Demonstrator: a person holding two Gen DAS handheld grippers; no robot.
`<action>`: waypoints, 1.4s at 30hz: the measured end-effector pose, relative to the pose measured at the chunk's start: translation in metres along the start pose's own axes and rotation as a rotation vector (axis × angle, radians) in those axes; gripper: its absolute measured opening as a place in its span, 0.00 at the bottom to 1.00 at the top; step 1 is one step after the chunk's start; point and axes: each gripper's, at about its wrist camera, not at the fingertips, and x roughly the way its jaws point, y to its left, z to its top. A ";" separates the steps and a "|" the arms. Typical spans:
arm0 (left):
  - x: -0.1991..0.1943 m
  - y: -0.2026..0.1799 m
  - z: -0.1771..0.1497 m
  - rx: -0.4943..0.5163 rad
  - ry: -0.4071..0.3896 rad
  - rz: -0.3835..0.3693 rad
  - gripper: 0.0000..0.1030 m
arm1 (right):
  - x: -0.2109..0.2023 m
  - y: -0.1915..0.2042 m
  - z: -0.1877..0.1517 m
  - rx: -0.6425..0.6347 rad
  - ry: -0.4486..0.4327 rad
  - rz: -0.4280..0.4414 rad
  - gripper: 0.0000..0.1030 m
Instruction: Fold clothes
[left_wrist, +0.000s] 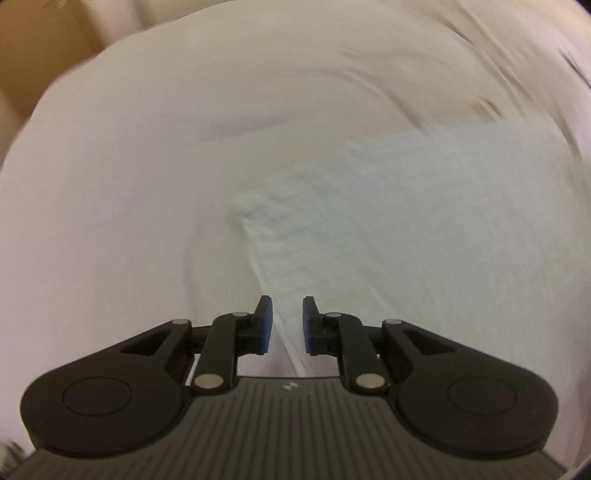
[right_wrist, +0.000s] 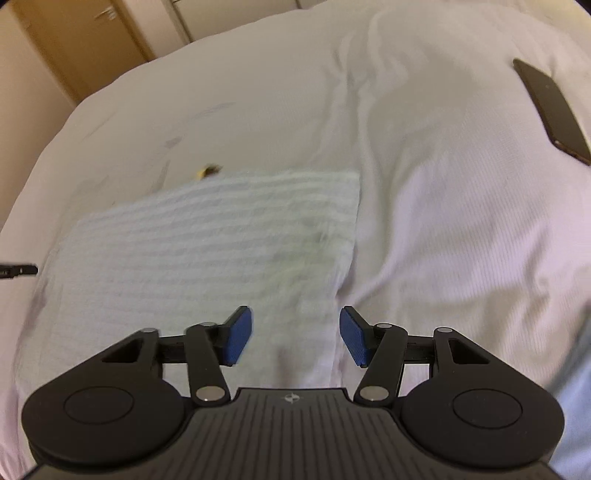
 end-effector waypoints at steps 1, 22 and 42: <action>-0.005 -0.009 -0.011 0.012 0.009 -0.032 0.12 | -0.005 0.008 -0.009 -0.016 0.011 0.010 0.48; -0.020 -0.073 -0.077 0.089 0.126 -0.077 0.13 | 0.004 0.039 -0.059 -0.005 0.134 0.039 0.41; -0.018 -0.090 -0.042 0.020 0.103 -0.048 0.13 | 0.086 0.014 0.044 -0.059 0.016 0.038 0.40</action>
